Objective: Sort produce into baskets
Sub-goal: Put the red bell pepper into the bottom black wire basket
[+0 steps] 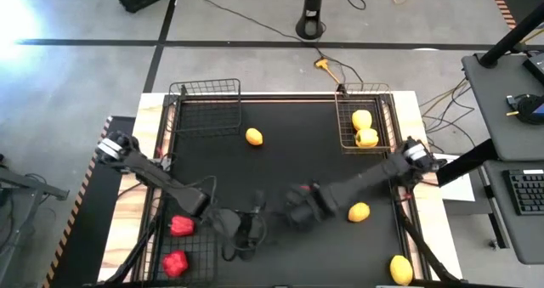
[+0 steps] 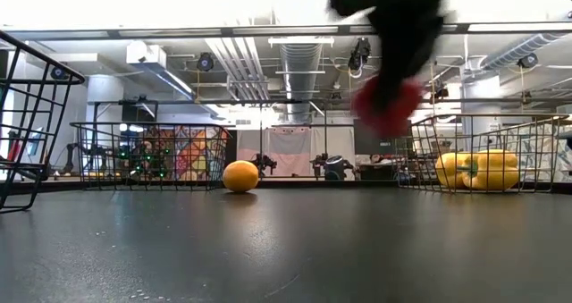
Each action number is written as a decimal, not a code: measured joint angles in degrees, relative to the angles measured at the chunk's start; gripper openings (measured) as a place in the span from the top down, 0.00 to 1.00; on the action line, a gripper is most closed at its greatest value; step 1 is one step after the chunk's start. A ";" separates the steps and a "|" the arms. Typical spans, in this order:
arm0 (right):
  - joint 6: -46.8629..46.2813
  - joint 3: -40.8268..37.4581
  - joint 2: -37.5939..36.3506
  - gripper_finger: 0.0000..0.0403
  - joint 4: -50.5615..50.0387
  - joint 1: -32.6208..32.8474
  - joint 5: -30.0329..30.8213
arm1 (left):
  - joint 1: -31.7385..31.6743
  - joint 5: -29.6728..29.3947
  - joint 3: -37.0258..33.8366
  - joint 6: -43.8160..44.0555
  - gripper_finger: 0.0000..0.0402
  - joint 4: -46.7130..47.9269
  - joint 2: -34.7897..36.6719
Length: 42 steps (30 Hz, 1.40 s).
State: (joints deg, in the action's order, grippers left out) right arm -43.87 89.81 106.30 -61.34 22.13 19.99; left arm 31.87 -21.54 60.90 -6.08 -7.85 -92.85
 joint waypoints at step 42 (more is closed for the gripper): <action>24.93 -30.95 1.26 0.08 68.63 -16.04 -3.24 | -1.04 -0.37 -28.73 7.63 0.10 -24.54 28.28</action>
State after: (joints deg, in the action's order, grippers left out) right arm -18.94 58.86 107.56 7.29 6.09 16.74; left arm 30.83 -21.91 32.17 1.55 -32.39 -64.57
